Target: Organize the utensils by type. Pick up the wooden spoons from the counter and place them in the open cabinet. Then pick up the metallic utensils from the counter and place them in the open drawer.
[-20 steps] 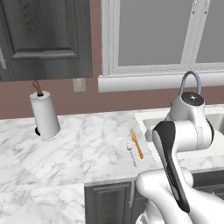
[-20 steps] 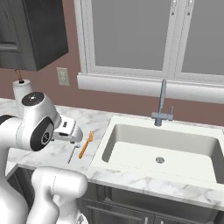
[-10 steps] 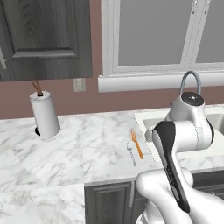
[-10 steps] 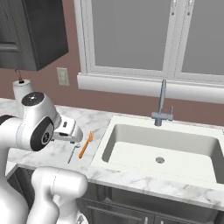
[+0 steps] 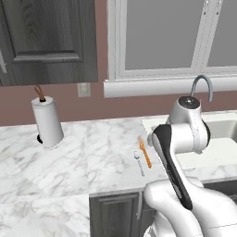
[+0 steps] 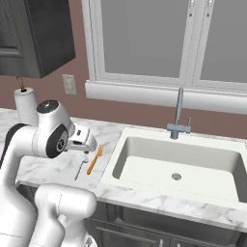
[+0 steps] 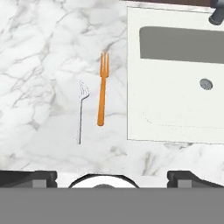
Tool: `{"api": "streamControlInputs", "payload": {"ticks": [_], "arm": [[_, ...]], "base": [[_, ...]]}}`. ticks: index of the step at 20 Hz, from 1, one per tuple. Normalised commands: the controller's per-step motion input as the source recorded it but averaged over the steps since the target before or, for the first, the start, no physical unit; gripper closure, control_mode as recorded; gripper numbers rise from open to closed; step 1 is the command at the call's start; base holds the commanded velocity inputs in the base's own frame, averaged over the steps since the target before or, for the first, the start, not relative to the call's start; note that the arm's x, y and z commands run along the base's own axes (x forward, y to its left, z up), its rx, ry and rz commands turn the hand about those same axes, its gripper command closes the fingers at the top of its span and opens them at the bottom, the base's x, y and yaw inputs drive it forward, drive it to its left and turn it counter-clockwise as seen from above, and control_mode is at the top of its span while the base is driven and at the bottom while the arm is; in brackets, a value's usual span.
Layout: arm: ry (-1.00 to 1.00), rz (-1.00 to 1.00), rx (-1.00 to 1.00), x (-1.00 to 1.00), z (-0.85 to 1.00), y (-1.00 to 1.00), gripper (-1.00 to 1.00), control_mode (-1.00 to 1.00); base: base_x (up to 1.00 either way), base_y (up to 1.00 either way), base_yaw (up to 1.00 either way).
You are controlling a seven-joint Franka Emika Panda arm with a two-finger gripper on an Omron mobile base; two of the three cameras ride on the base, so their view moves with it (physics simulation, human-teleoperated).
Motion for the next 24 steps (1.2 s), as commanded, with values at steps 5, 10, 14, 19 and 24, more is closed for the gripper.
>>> {"api": "streamControlInputs", "payload": {"ticks": [5,10,14,19,24], "arm": [[0.00,-0.01,0.00,0.64,-0.37,0.06,-1.00,-1.00],[0.08,0.00,0.02,0.50,-0.49,0.00,-1.00,-1.00],[0.07,0.00,0.00,0.23,-0.57,0.01,-1.00,-1.00],[0.06,0.00,0.04,0.25,-0.38,0.00,-1.00,-1.00],[0.00,0.00,0.04,0.21,-0.20,0.00,-1.00,-1.00]], "base": [[0.00,0.00,0.00],[0.00,0.00,0.00],[0.00,0.00,0.00],[0.00,0.00,0.00],[0.00,0.00,0.00]]}}
